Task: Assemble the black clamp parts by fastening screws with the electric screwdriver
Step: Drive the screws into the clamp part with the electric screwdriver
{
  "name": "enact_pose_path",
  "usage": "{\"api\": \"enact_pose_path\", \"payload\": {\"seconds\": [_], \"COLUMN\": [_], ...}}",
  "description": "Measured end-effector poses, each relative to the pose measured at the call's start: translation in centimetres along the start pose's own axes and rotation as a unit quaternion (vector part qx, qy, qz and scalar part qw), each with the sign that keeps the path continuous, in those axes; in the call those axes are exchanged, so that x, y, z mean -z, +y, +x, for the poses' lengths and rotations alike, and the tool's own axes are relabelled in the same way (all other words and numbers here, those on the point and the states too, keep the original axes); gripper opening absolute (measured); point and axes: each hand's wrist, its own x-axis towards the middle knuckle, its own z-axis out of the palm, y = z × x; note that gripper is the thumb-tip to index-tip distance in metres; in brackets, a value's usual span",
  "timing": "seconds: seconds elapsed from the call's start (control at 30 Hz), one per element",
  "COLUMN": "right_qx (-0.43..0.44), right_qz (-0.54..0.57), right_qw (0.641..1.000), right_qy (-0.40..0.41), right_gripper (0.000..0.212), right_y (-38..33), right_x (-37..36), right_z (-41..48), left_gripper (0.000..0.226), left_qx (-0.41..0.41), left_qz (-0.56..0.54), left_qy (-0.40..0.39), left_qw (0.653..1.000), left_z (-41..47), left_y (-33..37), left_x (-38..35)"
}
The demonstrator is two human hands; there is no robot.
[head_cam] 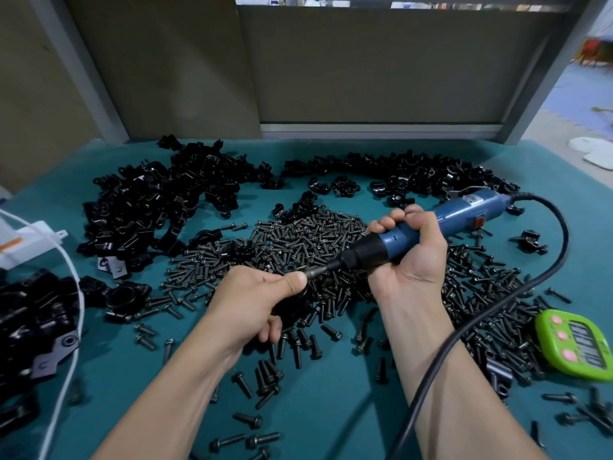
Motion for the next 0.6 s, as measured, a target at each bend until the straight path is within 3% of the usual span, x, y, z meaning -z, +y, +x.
{"api": "enact_pose_path", "payload": {"seconds": [0.1,0.17,0.37,0.6], "right_qx": [-0.021,-0.041,-0.056,-0.086], "right_qz": [-0.028,-0.039,-0.034,-0.034], "right_qw": [0.999,0.998,0.997,0.994], "right_qy": [-0.021,-0.035,-0.042,-0.054], "right_gripper": [0.018,0.018,0.030,0.032], "right_y": [-0.2,0.0,-0.1,-0.8], "right_x": [0.0,0.0,-0.4,-0.6], "right_z": [-0.2,-0.4,-0.7,-1.2], "left_gripper": [0.036,0.031,0.048,0.046], "left_qx": [0.028,0.047,0.023,0.029], "left_qz": [-0.005,-0.016,-0.071,-0.130], "left_qy": [-0.023,0.008,0.069,0.005], "left_qw": [0.999,0.999,0.995,0.991], "left_z": [-0.1,-0.1,-0.4,-0.5], "left_y": [0.5,0.5,0.7,1.1], "left_x": [0.3,0.7,0.2,0.7]}}
